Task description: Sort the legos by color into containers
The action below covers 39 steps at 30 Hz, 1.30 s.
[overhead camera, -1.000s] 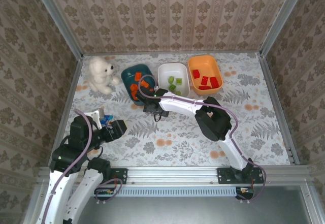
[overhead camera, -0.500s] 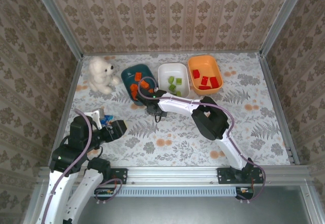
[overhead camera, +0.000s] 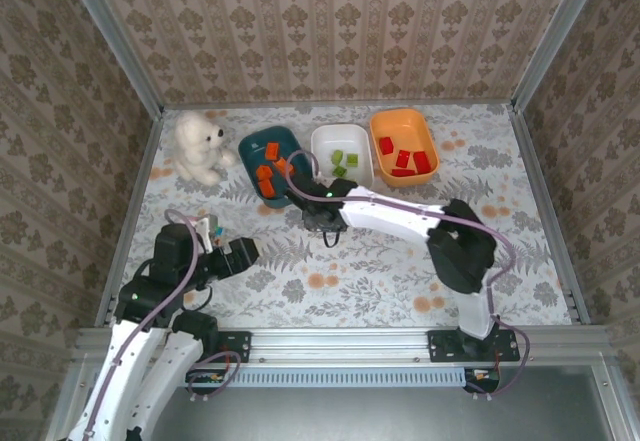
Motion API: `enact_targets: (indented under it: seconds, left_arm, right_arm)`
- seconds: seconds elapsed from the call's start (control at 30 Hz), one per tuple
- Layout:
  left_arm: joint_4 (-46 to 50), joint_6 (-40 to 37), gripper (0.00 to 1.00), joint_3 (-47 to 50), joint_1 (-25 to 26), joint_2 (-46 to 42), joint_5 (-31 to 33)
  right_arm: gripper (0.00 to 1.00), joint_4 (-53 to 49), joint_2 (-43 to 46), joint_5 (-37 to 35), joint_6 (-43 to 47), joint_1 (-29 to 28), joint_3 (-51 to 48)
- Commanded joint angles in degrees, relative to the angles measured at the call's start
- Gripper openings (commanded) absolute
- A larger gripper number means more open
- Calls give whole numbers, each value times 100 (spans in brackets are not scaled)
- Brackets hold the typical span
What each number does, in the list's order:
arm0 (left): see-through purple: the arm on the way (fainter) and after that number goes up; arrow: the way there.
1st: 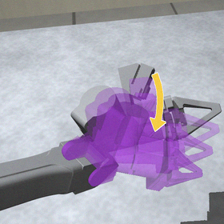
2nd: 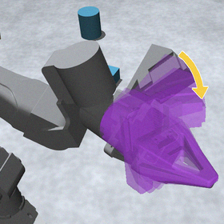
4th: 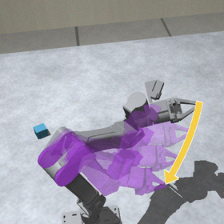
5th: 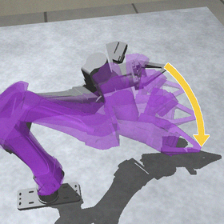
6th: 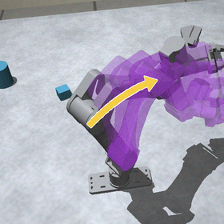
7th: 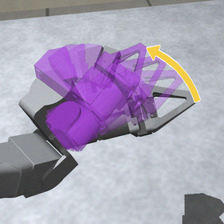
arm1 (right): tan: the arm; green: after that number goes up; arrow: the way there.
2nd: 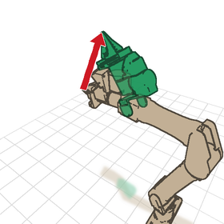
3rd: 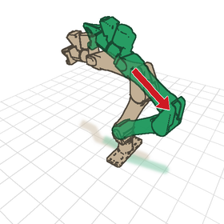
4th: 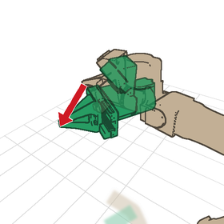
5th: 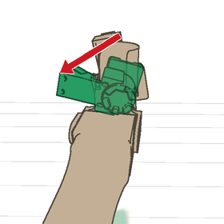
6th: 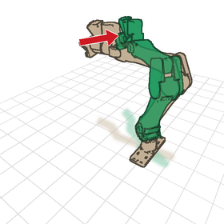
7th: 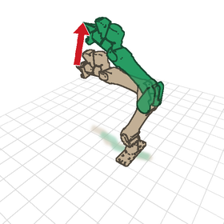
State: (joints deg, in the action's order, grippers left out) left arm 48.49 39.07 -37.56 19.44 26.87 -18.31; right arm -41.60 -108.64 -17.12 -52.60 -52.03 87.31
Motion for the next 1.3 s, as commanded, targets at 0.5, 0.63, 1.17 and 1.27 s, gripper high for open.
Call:
enact_targets:
  seconds: [0.5,0.63,1.17,1.27]
  left_arm:
    - [-3349,724,92,-759,1332,3091,603]
    - [-3511,692,92,-1049,1437,3558,731]
    - [-3126,728,92,-1323,1492,3744,1055]
    - [-3083,742,92,-1353,1492,3764,1057]
  right_arm:
    - [18,-869,-1043,861,2738,3505,2226]
    - [18,-1339,-2183,883,2941,3975,3668]
    - [25,-1500,-3984,1471,2853,4561,5462]
    - [38,-1504,-4016,1461,2805,4561,5479]
